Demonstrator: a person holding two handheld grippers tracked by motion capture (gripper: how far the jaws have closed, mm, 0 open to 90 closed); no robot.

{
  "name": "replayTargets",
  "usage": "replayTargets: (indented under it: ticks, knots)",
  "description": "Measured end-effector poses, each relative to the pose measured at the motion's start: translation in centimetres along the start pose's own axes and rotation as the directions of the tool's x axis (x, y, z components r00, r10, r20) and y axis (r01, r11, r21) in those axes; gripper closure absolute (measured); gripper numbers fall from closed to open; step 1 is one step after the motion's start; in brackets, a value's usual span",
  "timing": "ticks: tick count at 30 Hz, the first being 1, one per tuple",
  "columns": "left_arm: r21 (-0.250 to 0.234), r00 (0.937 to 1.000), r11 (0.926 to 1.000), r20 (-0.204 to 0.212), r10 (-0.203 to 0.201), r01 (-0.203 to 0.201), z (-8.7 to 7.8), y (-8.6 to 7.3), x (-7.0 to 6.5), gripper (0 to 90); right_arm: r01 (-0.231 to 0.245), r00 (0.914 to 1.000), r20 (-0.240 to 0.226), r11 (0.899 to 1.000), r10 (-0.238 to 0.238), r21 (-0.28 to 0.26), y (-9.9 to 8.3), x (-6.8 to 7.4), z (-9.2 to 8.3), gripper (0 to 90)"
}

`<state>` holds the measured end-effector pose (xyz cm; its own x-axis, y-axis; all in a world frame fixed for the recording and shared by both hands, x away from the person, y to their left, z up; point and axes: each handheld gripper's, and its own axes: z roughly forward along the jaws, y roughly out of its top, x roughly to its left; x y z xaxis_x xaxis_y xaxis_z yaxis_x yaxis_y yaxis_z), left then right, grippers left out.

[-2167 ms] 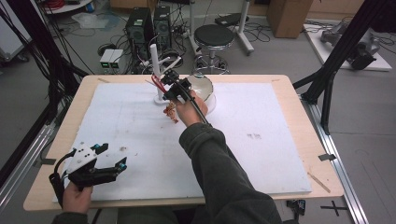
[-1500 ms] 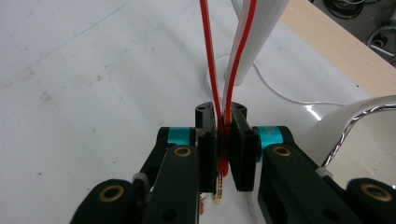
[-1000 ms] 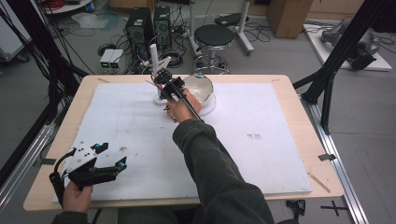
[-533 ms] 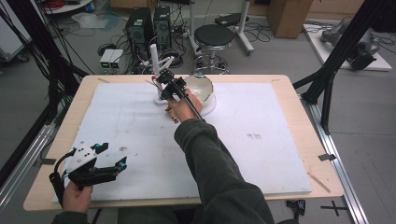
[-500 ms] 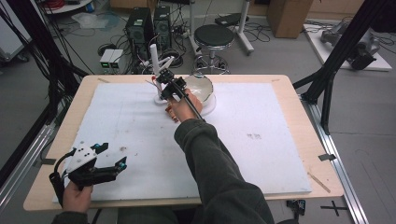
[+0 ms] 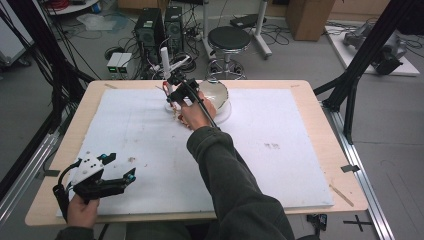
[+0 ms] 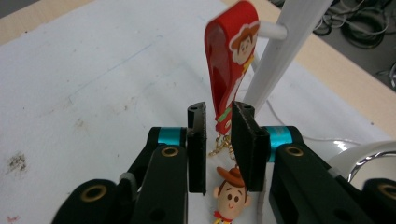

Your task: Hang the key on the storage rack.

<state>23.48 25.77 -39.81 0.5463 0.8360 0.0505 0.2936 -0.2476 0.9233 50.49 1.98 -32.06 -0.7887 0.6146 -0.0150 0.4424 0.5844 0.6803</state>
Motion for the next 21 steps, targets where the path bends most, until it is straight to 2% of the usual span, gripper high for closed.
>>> replayTargets:
  ticks: [3,6,7,10,13,21]
  knots:
    - [0.002,1.0,1.0,0.002,0.001,-0.001,0.0,0.0,0.0,18.7,-0.001,0.9996,0.03,0.999,0.002,-0.033,0.1,0.1,-0.3,79.8]
    - [0.003,1.0,1.0,0.002,0.003,-0.003,0.0,0.0,0.0,18.7,-0.008,0.9993,0.036,0.999,0.01,-0.048,0.4,-0.1,-0.4,77.0]
    - [0.004,1.0,1.0,0.002,0.006,-0.006,0.0,0.0,0.0,18.7,-0.01,0.9996,0.024,0.999,0.011,-0.05,0.5,-0.1,-0.4,76.7]
    - [0.006,1.0,0.9999,0.001,0.008,-0.008,0.0,0.0,0.0,18.7,0.006,0.9987,0.051,0.998,-0.003,-0.06,1.2,0.2,-0.5,79.9]
    - [0.004,1.0,1.0,0.001,0.007,-0.007,0.0,0.0,0.0,18.7,0.001,0.9961,0.088,0.999,0.003,-0.044,1.7,0.3,-0.4,82.6]
    - [0.002,1.0,1.0,0.0,0.009,-0.009,0.1,0.0,-0.1,18.7,-0.013,0.9939,0.109,0.999,0.019,-0.053,1.9,0.1,-0.3,84.2]
